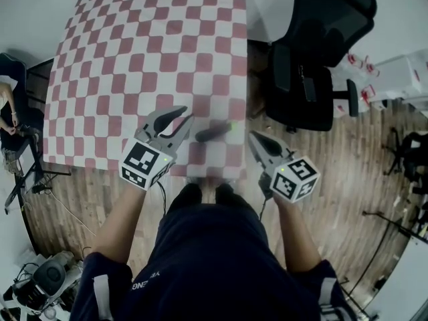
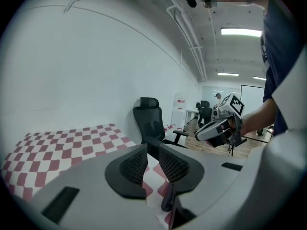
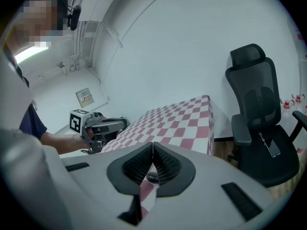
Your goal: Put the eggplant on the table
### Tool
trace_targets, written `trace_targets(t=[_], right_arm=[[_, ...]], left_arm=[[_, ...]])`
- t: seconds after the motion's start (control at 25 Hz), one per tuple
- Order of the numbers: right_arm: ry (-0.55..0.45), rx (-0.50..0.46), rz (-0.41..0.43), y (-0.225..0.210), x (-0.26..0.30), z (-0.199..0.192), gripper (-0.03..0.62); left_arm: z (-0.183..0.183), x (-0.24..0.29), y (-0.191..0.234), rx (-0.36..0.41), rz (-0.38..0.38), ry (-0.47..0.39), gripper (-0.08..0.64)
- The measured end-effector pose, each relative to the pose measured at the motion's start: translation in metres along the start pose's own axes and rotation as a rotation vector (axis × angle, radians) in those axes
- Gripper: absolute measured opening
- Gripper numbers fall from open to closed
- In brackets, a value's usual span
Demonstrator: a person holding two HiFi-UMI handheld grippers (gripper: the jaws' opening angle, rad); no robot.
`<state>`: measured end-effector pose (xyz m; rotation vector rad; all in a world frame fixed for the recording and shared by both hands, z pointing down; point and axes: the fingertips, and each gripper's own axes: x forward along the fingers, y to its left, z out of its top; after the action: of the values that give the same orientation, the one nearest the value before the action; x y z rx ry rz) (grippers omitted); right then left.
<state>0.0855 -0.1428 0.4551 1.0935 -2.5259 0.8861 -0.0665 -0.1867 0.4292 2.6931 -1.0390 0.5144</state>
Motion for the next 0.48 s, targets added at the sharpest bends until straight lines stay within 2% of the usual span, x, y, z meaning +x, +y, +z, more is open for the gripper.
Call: trace_targets(t=[0.32, 0.48], right_arm=[[-0.080, -0.067, 0.031, 0.028, 0.006, 0.042, 0.017], [-0.110, -0.116, 0.050, 0.042, 0.009, 0.060, 0.017]], left_arm=[[0.014, -0.028, 0.008, -0.098, 0.006, -0.090, 0.051], [0.022, -0.038, 0.010, -0.115, 0.004, -0.122, 0.041]])
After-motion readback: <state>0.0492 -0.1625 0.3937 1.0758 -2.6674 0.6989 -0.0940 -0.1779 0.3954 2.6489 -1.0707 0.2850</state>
